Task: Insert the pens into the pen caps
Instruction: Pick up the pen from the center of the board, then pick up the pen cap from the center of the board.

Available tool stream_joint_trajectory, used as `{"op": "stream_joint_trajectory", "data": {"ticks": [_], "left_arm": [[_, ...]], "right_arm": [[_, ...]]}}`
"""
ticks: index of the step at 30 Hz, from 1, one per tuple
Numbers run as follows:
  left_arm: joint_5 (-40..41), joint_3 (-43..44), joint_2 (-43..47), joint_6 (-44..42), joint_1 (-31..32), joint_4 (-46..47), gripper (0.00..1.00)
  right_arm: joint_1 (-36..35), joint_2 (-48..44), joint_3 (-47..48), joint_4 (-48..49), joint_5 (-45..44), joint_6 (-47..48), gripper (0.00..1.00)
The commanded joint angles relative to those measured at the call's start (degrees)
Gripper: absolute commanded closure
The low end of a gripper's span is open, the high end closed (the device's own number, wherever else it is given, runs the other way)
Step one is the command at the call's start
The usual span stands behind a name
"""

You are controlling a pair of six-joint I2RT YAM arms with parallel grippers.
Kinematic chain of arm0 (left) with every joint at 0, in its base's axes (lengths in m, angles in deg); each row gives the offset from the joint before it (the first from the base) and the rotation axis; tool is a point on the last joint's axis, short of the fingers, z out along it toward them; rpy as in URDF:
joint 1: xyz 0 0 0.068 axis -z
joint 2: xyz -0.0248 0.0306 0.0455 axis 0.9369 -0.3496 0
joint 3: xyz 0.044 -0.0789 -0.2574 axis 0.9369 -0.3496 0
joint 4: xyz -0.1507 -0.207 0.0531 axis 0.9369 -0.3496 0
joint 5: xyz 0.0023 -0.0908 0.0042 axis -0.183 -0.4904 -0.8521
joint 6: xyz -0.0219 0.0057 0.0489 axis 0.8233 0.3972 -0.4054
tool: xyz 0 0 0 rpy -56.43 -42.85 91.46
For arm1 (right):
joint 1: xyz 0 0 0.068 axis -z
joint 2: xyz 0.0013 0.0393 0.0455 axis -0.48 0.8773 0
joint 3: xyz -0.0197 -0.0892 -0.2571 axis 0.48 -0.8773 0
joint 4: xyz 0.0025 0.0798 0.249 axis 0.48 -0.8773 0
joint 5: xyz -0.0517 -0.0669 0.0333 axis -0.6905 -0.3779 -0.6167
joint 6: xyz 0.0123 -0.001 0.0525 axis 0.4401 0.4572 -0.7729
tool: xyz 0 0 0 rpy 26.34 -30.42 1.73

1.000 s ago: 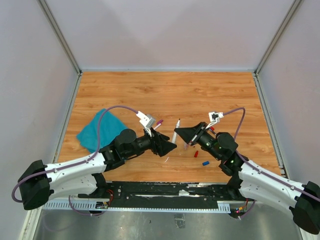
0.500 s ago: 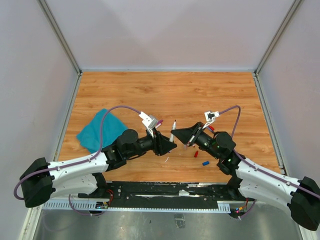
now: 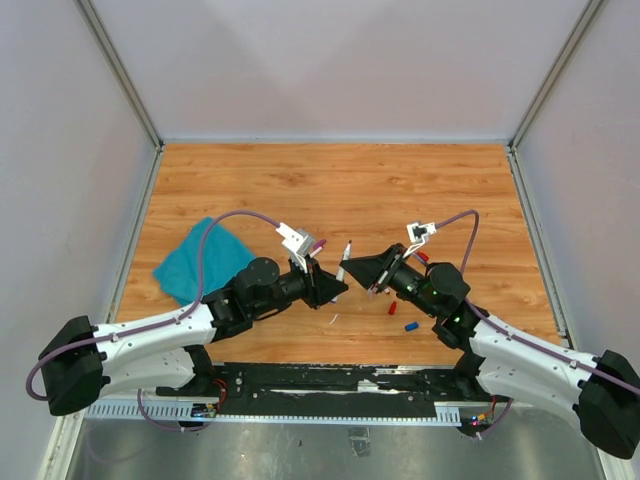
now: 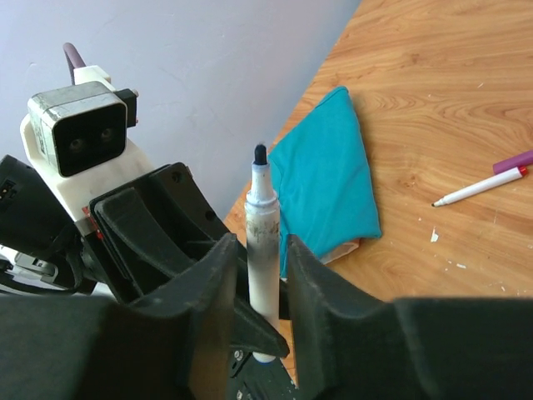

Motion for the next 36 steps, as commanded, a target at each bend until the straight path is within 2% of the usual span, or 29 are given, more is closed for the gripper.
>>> {"op": "stream_joint_trajectory", "data": {"ticks": [1, 4, 14, 23, 30, 36], "left_arm": [[3.5, 2.5, 1.5, -2.9, 0.5, -4.8, 1.00], [5.1, 3.0, 2.3, -4.2, 0.4, -9.4, 0.99], [13.0, 6.1, 4.4, -7.2, 0.4, -26.4, 1.00], [20.0, 7.7, 4.5, -6.6, 0.4, -31.9, 1.00], [18.8, 6.6, 4.1, -6.5, 0.3, -30.7, 0.99], [18.2, 4.1, 4.0, -6.2, -0.1, -27.6, 0.99]], "right_arm": [[0.6, -1.6, 0.8, -1.5, -0.2, 2.7, 0.63], [0.6, -4.0, 2.5, -9.9, -2.5, 6.3, 0.51], [0.6, -12.7, 7.5, -42.4, -18.2, 16.0, 0.46], [0.6, -15.0, 10.4, -67.2, -29.8, 9.1, 0.44], [0.6, -12.3, 13.5, -82.2, -31.6, 0.4, 0.43], [0.4, -3.1, 17.0, -91.6, -29.9, -1.8, 0.41]]}}
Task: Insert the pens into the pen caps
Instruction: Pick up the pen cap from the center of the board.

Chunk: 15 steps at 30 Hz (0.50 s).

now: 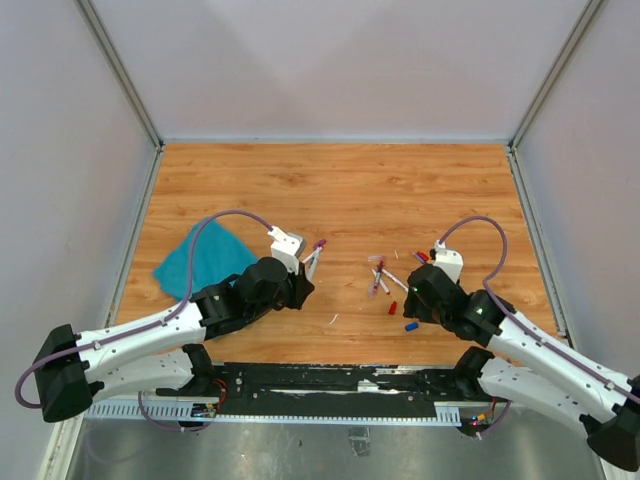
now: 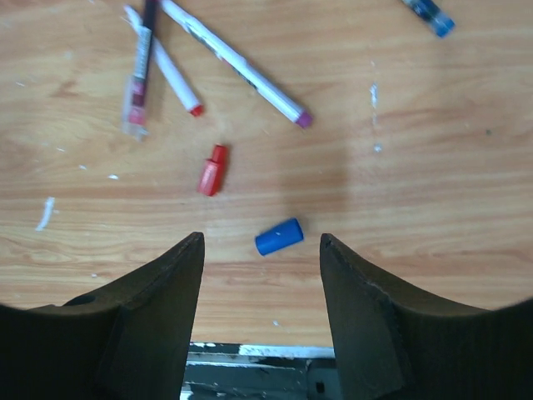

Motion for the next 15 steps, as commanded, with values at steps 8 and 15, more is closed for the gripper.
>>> {"op": "stream_joint_trajectory", "data": {"ticks": [8, 15], "left_arm": [[1.3, -2.5, 3.3, -0.5, -0.4, 1.9, 0.99], [-0.2, -3.7, 6.4, -0.7, -0.3, 2.2, 0.99]], "right_arm": [[0.5, 11.7, 2.8, -3.1, 12.2, 12.9, 0.38], [2.9, 16.5, 3.2, -1.2, 15.8, 18.6, 0.36]]}}
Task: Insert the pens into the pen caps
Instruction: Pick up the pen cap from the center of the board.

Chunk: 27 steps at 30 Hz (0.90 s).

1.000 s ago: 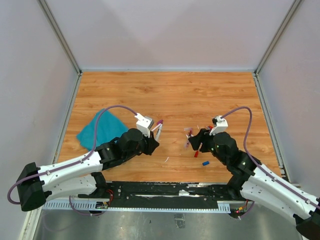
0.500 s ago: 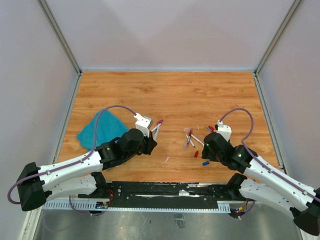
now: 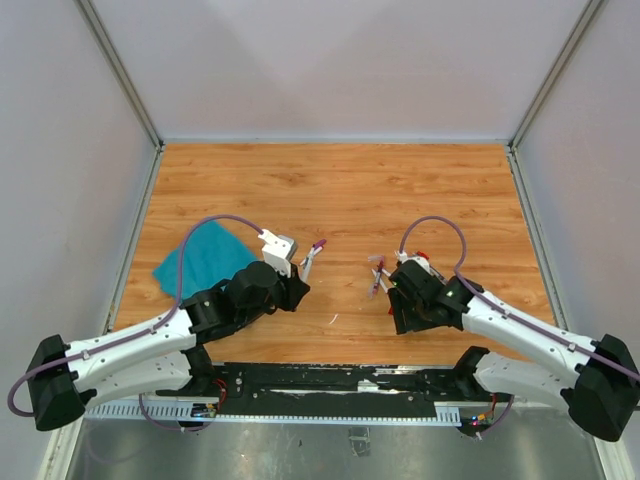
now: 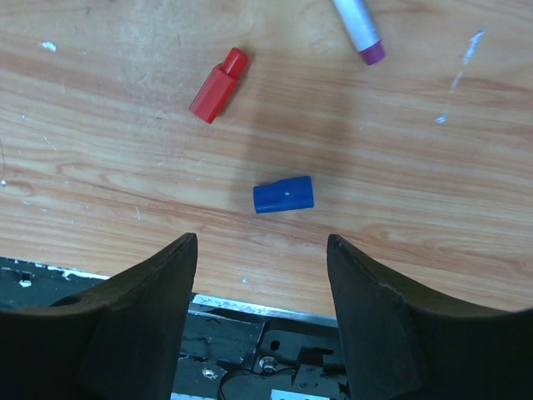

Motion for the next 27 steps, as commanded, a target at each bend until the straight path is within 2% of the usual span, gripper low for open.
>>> {"op": "stream_joint_trajectory", "data": {"ticks": [1, 7, 18, 27], "left_arm": [[-1.0, -0.8, 2.1, -0.8, -0.2, 1.6, 0.99], [-1.7, -1.0, 3.3, -0.5, -0.2, 1.4, 1.00], [-1.1, -0.6, 3.5, 0.5, -0.2, 1.5, 1.00], [-1.0, -0.3, 3.0, 0.5, -0.2, 1.2, 0.99]], "right_arm": [[3.7, 2.7, 1.0, 1.6, 4.4, 5.0, 0.36], [7.4, 5.0, -0.9, 4.6, 6.5, 5.9, 0.36], [8.7, 10.3, -1.5, 6.5, 6.6, 6.4, 0.39], [8.7, 13.8, -1.2, 6.3, 6.6, 6.2, 0.46]]}}
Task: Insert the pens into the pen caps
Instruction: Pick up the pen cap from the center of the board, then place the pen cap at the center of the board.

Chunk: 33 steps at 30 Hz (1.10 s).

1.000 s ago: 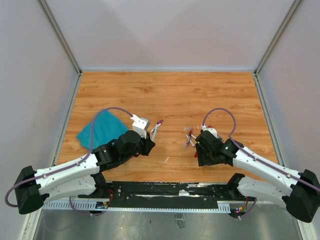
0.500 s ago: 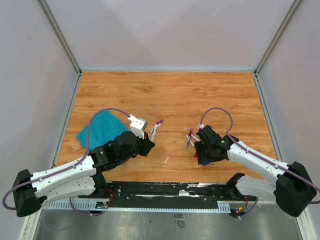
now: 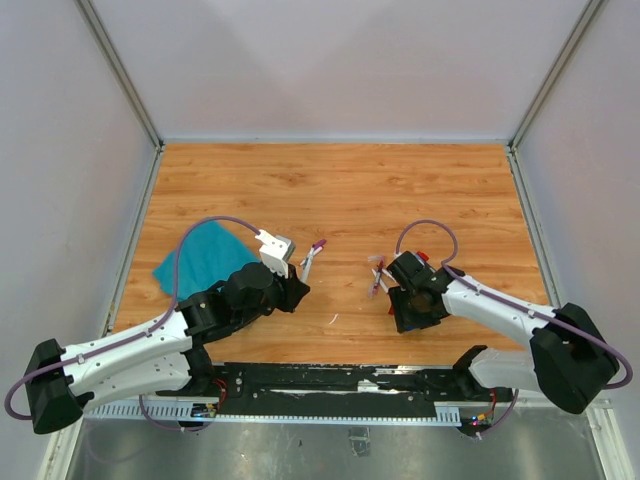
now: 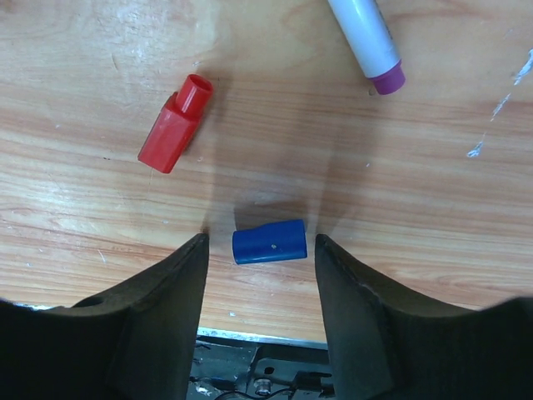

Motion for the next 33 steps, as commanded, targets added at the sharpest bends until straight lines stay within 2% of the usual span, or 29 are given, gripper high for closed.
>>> {"op": "stream_joint_trajectory", "data": {"ticks": [1, 4, 8, 13, 18, 22, 27, 30, 33], "left_arm": [[0.4, 0.4, 0.4, 0.2, -0.2, 1.2, 0.99], [0.5, 0.5, 0.4, 0.3, -0.2, 1.0, 1.00], [0.7, 0.4, 0.9, 0.6, -0.2, 0.9, 0.99], [1.5, 0.5, 1.0, 0.8, -0.2, 0.1, 0.99], [2.0, 1.3, 0.9, 1.4, -0.3, -0.5, 1.00], [2.4, 2.8, -0.2, 3.0, -0.4, -2.3, 1.00], [-1.2, 4.1, 0.3, 3.4, -6.3, -4.2, 0.99], [-5.2, 4.6, 2.3, 2.3, -12.0, -4.9, 0.99], [-5.3, 6.3, 4.0, 0.8, -14.1, -7.4, 1.00]], "right_arm": [[0.8, 0.8, 0.1, 0.0, -0.1, 0.2, 0.48], [0.8, 1.1, 0.2, 0.2, -0.2, 0.4, 0.54], [0.8, 1.4, 0.3, 0.2, -0.7, 0.3, 0.56], [0.7, 1.1, 0.5, -0.1, -1.2, 0.1, 0.64], [-0.4, -4.1, 1.2, -1.1, -2.2, 0.1, 0.70], [-4.3, -9.2, 3.5, -1.6, -2.5, 2.5, 0.75], [-11.3, -11.6, 5.2, 3.6, -1.1, 7.5, 0.78], [-14.9, -9.3, 6.4, 7.3, 1.6, 12.8, 0.79], [-19.2, -5.1, 8.8, 8.7, 3.7, 19.3, 0.78]]}}
